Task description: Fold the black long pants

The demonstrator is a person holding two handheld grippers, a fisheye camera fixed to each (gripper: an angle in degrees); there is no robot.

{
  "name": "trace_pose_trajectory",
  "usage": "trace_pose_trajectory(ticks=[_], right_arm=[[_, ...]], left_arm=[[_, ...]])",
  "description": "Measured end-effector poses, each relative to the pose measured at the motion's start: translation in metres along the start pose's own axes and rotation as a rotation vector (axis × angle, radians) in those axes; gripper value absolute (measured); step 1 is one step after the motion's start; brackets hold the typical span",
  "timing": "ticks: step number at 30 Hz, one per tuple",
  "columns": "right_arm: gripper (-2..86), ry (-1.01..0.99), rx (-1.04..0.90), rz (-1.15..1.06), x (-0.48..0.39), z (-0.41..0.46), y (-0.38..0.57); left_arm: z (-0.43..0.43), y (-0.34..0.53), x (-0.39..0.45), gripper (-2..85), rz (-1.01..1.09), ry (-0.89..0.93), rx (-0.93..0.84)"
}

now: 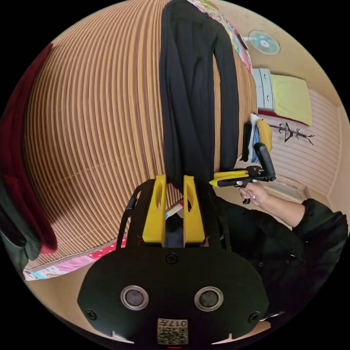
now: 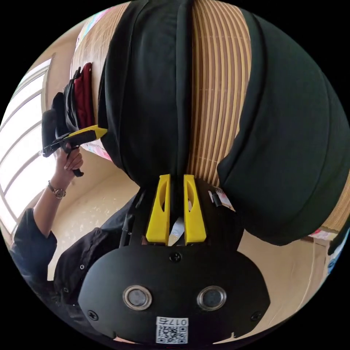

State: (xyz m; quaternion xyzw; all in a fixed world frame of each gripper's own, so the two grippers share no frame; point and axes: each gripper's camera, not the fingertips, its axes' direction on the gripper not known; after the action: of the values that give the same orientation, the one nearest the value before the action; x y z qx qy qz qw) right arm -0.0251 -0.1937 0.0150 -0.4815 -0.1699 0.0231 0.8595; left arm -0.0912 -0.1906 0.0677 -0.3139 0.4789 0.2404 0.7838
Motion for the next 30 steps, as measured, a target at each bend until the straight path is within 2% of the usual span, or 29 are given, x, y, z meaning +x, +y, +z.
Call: trace_pose_trajectory(ticks=[2, 3, 4, 5, 7, 8, 9, 10, 11, 13, 15, 21, 23, 27, 30], right_arm=[[4.0, -0.192, -0.007, -0.127, 0.005, -0.009, 0.015], [3.9, -0.292, -0.008, -0.187, 0.006, -0.012, 0.019], [3.6, -0.53, -0.018, -0.287, 0.014, -0.019, 0.029], [3.4, -0.757, -0.028, -0.333, 0.026, -0.022, 0.038], [3.2, -0.862, -0.058, -0.281, 0.048, -0.018, 0.05], [3.1, -0.72, -0.074, -0.191, 0.062, -0.012, 0.056], [3.1, -0.669, -0.053, -0.169, 0.067, -0.013, 0.06], [3.1, -0.599, -0.008, -0.115, 0.078, -0.015, 0.067], [3.1, -0.483, 0.014, -0.027, 0.087, -0.015, 0.07], [3.3, -0.391, 0.032, 0.098, 0.096, -0.012, 0.074], [3.7, -0.336, 0.048, 0.147, 0.095, -0.012, 0.077], [6.8, -0.143, 0.051, -0.012, 0.07, -0.027, 0.099], [6.9, -0.041, 0.136, -0.031, 0.072, -0.049, 0.12], [7.4, 0.084, 0.325, 0.143, 0.106, -0.091, 0.155], [8.6, 0.115, 0.399, 0.324, 0.148, -0.109, 0.178]], left_arm=[[-0.008, 0.008, 0.002, 4.9, 0.041, 0.118, 0.019], [-0.014, 0.013, 0.003, 4.4, 0.088, 0.284, 0.026], [-0.021, 0.019, 0.003, 4.1, 0.132, 0.468, 0.047], [-0.024, 0.023, 0.002, 4.1, 0.154, 0.555, 0.068], [-0.028, 0.036, -0.014, 4.0, 0.181, 0.879, 0.148], [-0.026, 0.039, -0.021, 3.9, 0.162, 0.91, 0.159], [-0.017, 0.042, -0.039, 3.8, 0.054, 0.812, 0.134], [-0.004, 0.046, -0.056, 3.4, -0.105, 0.555, 0.071], [0.002, 0.047, -0.062, 3.1, -0.167, 0.426, 0.04], [0.027, 0.049, -0.073, 0.4, -0.285, 0.06, -0.084], [0.038, 0.052, -0.074, -0.1, -0.308, -0.085, -0.104], [0.041, 0.038, -0.033, 4.8, -0.17, 0.062, 0.137], [0.054, 0.016, -0.008, 6.1, -0.085, 0.084, 0.135], [0.118, -0.051, 0.055, 9.9, 0.092, 0.102, 0.034], [0.173, -0.09, 0.082, 10.2, 0.145, -0.015, -0.032]])
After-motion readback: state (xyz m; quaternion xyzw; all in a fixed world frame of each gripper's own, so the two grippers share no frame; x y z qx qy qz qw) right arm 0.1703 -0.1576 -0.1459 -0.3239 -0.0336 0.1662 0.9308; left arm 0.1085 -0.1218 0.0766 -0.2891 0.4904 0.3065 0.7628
